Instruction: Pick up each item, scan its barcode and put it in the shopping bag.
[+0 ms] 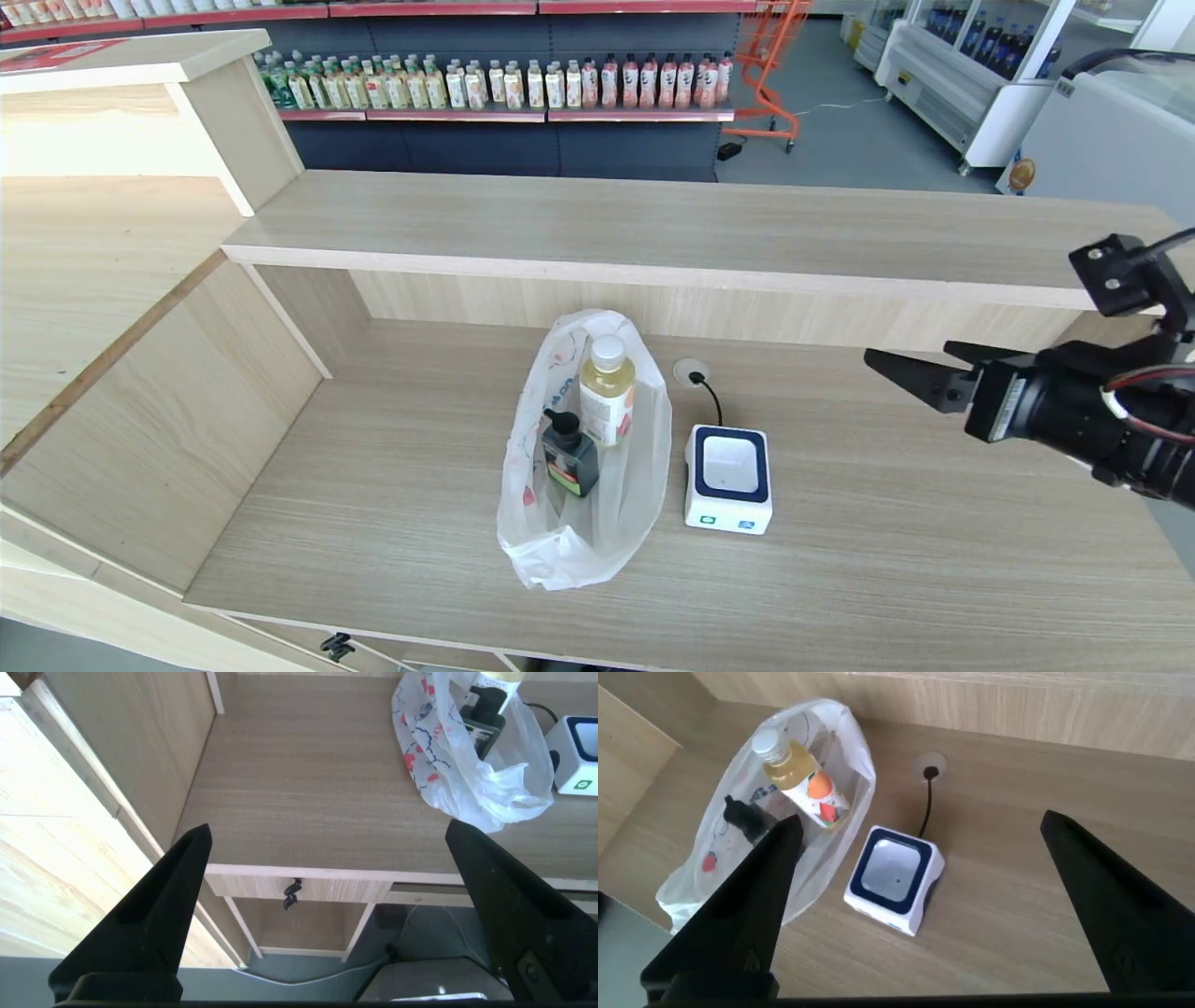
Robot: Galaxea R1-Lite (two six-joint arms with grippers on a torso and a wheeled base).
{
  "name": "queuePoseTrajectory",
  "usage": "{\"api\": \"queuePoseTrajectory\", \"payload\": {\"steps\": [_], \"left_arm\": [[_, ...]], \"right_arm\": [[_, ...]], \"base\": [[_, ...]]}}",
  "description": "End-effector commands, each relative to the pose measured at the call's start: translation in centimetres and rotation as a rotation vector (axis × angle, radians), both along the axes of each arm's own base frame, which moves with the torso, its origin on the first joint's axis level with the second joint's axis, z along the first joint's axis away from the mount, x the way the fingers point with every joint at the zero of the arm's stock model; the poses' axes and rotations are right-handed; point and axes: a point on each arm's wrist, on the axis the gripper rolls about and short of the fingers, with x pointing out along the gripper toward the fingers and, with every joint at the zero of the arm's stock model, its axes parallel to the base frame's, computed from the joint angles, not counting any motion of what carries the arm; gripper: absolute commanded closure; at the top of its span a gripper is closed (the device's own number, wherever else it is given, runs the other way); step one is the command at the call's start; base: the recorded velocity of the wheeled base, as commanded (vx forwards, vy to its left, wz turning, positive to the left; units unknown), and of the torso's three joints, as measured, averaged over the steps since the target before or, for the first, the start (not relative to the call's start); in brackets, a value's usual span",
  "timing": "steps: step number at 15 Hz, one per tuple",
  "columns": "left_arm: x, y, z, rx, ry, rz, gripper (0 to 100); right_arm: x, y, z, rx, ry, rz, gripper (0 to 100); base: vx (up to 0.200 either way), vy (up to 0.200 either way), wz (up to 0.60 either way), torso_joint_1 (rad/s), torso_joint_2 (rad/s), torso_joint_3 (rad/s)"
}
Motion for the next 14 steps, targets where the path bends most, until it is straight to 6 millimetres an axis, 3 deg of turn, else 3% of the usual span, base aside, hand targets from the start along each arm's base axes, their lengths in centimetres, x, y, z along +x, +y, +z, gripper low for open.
{"api": "queuePoseTrajectory", "payload": {"steps": [1, 2, 4, 6, 7, 13, 14], "left_arm": [[0.0, 0.0, 0.0, 0.000, 0.000, 0.000, 0], [0.0, 0.0, 0.0, 0.000, 0.000, 0.000, 0], [0.0, 0.0, 0.0, 0.000, 0.000, 0.000, 0], [0.0, 0.0, 0.0, 0.000, 0.000, 0.000, 0], [0.0, 0.0, 0.0, 0.000, 0.000, 0.000, 0], [0.0, 0.0, 0.0, 0.000, 0.000, 0.000, 0], [0.0, 0.0, 0.0, 0.000, 0.000, 0.000, 0]], "right_arm": [[-13.5, -4.4, -3.9, -0.017, -0.047, -0.214, 0], [-15.4, -4.8, -5.3, -0.019, -0.051, -0.249, 0], [-19.7, -5.2, -9.8, -0.091, -0.098, -0.316, 0], [-21.5, -5.2, -11.4, -0.091, -0.164, -0.350, 0], [-22.4, -5.2, -13.3, -0.111, -0.099, -0.371, 0], [-22.6, -5.2, -13.2, -0.113, -0.143, -0.357, 0], [-22.6, -5.2, -13.2, -0.116, -0.144, -0.357, 100]], "base": [[0.000, 0.000, 0.00, 0.000, 0.00, 0.000], [0.000, 0.000, 0.00, 0.000, 0.00, 0.000], [0.000, 0.000, 0.00, 0.000, 0.00, 0.000], [0.000, 0.000, 0.00, 0.000, 0.00, 0.000], [0.000, 0.000, 0.00, 0.000, 0.00, 0.000], [0.000, 0.000, 0.00, 0.000, 0.00, 0.000], [0.000, 0.000, 0.00, 0.000, 0.00, 0.000]]}}
